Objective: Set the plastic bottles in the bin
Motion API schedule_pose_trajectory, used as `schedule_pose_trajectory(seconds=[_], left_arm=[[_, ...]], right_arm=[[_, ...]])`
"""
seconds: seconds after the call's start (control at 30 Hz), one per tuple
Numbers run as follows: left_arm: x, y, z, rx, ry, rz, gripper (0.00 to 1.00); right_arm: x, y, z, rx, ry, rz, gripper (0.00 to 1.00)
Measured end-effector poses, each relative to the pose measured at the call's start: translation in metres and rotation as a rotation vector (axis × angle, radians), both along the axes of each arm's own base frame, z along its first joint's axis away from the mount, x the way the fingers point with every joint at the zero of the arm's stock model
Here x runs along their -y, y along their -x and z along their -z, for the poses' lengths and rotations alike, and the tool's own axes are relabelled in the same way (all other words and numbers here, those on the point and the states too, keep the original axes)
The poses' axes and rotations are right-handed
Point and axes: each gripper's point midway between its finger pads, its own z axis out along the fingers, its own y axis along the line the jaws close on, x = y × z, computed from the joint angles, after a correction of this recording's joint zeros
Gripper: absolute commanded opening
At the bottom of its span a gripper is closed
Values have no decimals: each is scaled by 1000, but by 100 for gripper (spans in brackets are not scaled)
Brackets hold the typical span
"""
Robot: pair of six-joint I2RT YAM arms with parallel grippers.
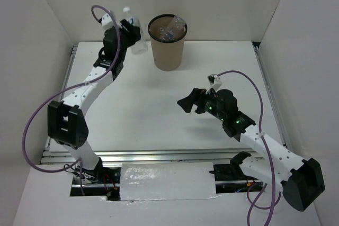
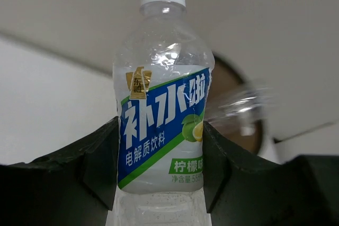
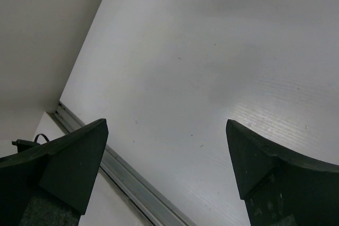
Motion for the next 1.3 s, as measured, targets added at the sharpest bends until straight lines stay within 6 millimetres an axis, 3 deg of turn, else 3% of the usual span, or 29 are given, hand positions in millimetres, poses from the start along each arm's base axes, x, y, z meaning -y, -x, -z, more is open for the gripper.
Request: schedule_pose_trajectory(seconds=[0.07,0.17,0.27,0.37,0.63,0.73,1.0,1.3], left_arm=[[22,8,-68,199,36,118,0],[37,11,-144,428,54,229,0],[55,2,-179,577,52,331,0],[78,-19,-178,636,37,434,0],[124,-72,-125,633,6,611,0],[127,-80,-110,626,-5,619,0],[132,-87,-96,663,-26,638,0],[133,-96,-83,673,-57,628,13]], right_arm=[[-2,2,-1,1,-2,-9,100],[-1,2,-2,5,-3,-7,100],[0,2,-4,11,-5,-1,99],[0,1,-4,11,-3,4,100],[1,0,-3,14,5,16,99],[1,0,-4,16,6,14,100],[-1,-2,0,3,17,13,100],[-1,-1,0,2,16,8,99]])
